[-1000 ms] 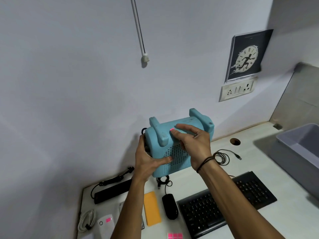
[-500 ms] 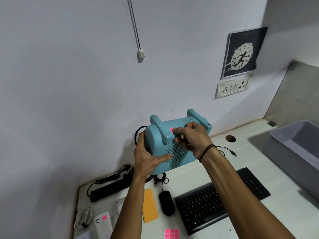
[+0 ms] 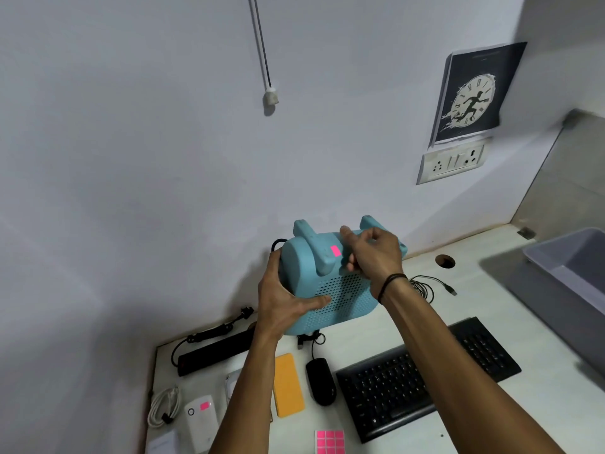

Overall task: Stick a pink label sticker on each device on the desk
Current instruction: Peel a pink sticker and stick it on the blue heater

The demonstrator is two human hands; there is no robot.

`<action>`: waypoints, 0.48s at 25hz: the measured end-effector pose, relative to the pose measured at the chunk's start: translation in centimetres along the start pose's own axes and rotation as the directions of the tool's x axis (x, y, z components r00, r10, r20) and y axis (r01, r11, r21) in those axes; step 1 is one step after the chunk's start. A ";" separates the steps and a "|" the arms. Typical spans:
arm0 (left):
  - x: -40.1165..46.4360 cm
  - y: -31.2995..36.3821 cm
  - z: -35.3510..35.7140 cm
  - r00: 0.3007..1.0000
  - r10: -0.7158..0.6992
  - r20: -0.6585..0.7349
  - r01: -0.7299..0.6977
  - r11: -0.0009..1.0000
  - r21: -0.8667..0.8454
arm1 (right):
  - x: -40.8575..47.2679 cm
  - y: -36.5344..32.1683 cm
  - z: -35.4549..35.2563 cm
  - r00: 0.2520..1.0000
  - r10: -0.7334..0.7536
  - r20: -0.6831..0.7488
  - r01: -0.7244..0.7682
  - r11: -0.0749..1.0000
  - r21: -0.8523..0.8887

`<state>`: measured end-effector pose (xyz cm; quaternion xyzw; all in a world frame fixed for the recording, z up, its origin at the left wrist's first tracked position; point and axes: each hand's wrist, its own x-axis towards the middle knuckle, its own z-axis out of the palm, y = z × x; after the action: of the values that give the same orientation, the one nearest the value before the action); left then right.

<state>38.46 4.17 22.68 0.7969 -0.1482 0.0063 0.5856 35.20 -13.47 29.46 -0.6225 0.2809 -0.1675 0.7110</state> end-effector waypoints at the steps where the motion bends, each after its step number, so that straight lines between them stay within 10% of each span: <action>1: 0.2 0.4 -0.1 1.000 0.007 0.002 -0.007 0.998 0.054 | 0.2 -0.1 -0.4 0.998 -0.037 -0.060 0.031 0.995 -0.097; 3: 1.0 1.2 0.1 1.000 0.022 0.005 -0.023 0.972 0.235 | 0.4 -0.1 -1.3 0.968 -0.209 -0.139 0.151 0.927 -0.344; 6: 2.6 2.8 1.1 0.997 0.026 0.078 -0.064 0.838 0.542 | 0.2 0.0 -1.8 0.838 -0.527 0.140 0.497 0.634 -0.593; 12: 3.5 4.8 3.4 0.925 0.056 0.375 -0.373 0.312 0.874 | 5.9 -1.6 2.2 0.882 -0.194 0.428 0.470 0.386 -0.793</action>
<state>40.04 -1.11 26.71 0.9512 -0.3030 0.0579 -0.0090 41.36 -15.47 30.06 -0.9574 0.0963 -0.0534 0.2670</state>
